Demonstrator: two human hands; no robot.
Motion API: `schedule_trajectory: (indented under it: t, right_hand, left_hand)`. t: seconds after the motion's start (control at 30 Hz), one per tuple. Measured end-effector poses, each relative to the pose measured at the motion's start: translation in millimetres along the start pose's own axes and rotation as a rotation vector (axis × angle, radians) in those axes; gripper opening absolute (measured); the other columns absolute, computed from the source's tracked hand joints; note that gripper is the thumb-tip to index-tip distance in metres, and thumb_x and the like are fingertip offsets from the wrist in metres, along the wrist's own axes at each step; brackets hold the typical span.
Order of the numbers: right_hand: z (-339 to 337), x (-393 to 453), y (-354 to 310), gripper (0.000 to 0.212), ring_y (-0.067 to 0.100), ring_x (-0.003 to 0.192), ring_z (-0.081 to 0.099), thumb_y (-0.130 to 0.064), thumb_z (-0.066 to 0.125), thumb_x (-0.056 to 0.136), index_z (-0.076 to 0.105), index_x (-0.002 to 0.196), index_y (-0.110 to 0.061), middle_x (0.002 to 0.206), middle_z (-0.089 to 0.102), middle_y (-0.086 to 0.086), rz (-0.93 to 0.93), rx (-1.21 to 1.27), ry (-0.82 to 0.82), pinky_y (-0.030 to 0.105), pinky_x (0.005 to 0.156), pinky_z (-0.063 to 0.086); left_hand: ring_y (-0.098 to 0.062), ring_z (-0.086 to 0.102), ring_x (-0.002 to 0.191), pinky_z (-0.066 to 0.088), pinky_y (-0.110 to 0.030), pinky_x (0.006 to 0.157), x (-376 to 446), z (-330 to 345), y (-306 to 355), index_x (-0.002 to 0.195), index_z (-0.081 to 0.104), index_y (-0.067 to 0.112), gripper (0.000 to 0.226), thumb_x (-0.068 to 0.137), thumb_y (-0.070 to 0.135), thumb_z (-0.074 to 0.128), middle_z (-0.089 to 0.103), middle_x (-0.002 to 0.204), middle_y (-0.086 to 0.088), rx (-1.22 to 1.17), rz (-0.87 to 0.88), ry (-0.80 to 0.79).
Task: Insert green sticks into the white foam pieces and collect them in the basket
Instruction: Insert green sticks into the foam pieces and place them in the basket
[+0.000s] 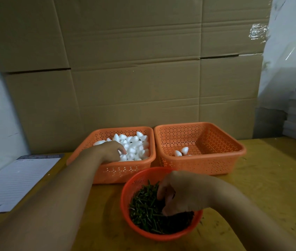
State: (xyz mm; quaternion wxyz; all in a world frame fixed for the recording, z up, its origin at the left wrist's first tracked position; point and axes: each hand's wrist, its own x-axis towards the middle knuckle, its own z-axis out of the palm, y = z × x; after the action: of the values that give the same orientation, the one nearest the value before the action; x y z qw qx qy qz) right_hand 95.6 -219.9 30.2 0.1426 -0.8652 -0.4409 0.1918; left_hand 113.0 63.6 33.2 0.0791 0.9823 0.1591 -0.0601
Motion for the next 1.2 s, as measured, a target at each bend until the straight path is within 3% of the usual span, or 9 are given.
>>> schedule_trajectory:
  t: [0.23,0.3,0.37,0.53,0.63,0.83,1.0,1.1,1.2]
  right_hand:
    - [0.8,-1.0,-1.2,0.034,0.013,0.1,0.062,-0.034,0.076,0.082,0.067,0.114,-0.031,0.097,0.06,-0.015,-0.015,-0.033,-0.042,0.035,0.086,0.056]
    - [2.0,0.0,-1.2,0.032,0.014,0.1,0.063,-0.032,0.076,0.083,0.066,0.114,-0.032,0.102,0.063,-0.012,-0.01,-0.04,-0.042,0.037,0.087,0.057]
    - [4.2,1.4,-0.8,0.031,0.014,0.099,0.064,-0.03,0.075,0.083,0.066,0.112,-0.033,0.107,0.066,-0.01,-0.006,-0.051,-0.03,0.037,0.087,0.057]
    - [9.1,4.9,0.4,0.032,0.014,0.093,0.063,-0.027,0.073,0.084,0.065,0.114,-0.034,0.094,0.058,-0.014,0.008,-0.056,0.004,0.03,0.075,0.057]
    - [10.0,6.2,-0.4,0.037,0.005,0.082,0.056,-0.025,0.07,0.085,0.064,0.119,-0.036,0.085,0.05,-0.021,-0.003,-0.066,0.03,0.02,0.06,0.045]
    - [11.1,7.1,1.0,0.027,0.007,0.086,0.057,-0.026,0.073,0.086,0.068,0.111,-0.033,0.087,0.052,-0.02,-0.024,-0.077,0.066,0.018,0.061,0.042]
    - [8.4,3.9,2.9,0.024,0.009,0.09,0.06,-0.016,0.069,0.088,0.07,0.106,-0.032,0.09,0.055,-0.016,0.005,-0.055,0.083,0.021,0.068,0.05]
    - [6.2,1.0,2.2,0.03,0.002,0.083,0.055,-0.014,0.064,0.089,0.07,0.115,-0.029,0.089,0.056,-0.02,-0.012,-0.096,0.085,0.015,0.064,0.044]
    - [2.6,-1.5,0.3,0.033,0.004,0.098,0.062,-0.015,0.061,0.089,0.071,0.119,-0.026,0.111,0.069,-0.012,-0.051,-0.085,0.099,0.018,0.079,0.051]
  left_hand:
    - [-0.024,0.018,0.152,0.021,-0.034,0.118,-13.1,-1.9,-4.2,0.139,0.054,0.033,0.04,0.099,0.033,0.053,0.025,0.163,-0.011,0.046,-0.029,-0.061]
    - [-0.022,0.033,0.146,0.033,-0.034,0.115,-16.5,-2.3,-7.7,0.136,0.056,0.034,0.043,0.094,0.028,0.06,0.032,0.161,-0.009,-0.038,-0.054,-0.004]
    - [-0.018,0.056,0.122,0.047,-0.03,0.095,-21.9,-3.4,-8.5,0.132,0.059,0.03,0.043,0.091,0.018,0.061,0.049,0.148,-0.006,-0.215,-0.047,0.109]
    - [-0.013,0.068,0.095,0.049,-0.022,0.074,-44.0,-0.8,2.7,0.101,0.071,0.024,0.018,0.097,0.019,0.054,0.072,0.096,0.009,-0.596,0.092,0.48]
    - [-0.013,0.073,0.077,0.051,-0.024,0.059,-63.8,6.5,15.7,0.095,0.074,0.023,0.021,0.1,0.024,0.053,0.076,0.089,0.003,-0.97,0.109,0.435]
    - [-0.015,0.071,0.071,0.055,-0.022,0.056,-91.4,17.5,31.9,0.093,0.071,0.009,0.03,0.086,0.038,0.07,0.074,0.085,-0.008,-1.542,0.179,0.212]
    - [-0.024,0.076,0.084,0.059,-0.025,0.063,-99.9,13.8,31.7,0.106,0.069,0.007,0.04,0.077,0.033,0.075,0.076,0.097,-0.017,-1.657,0.233,0.067]
    - [-0.02,0.074,0.077,0.056,-0.023,0.056,-101.1,11.3,30.4,0.092,0.077,0.015,0.023,0.079,0.034,0.075,0.076,0.095,-0.013,-1.672,0.221,0.044]
    - [-0.011,0.069,0.068,0.049,-0.019,0.05,-101.4,11.9,30.2,0.078,0.079,0.023,0.022,0.092,0.036,0.067,0.075,0.089,-0.004,-1.609,0.187,0.053]
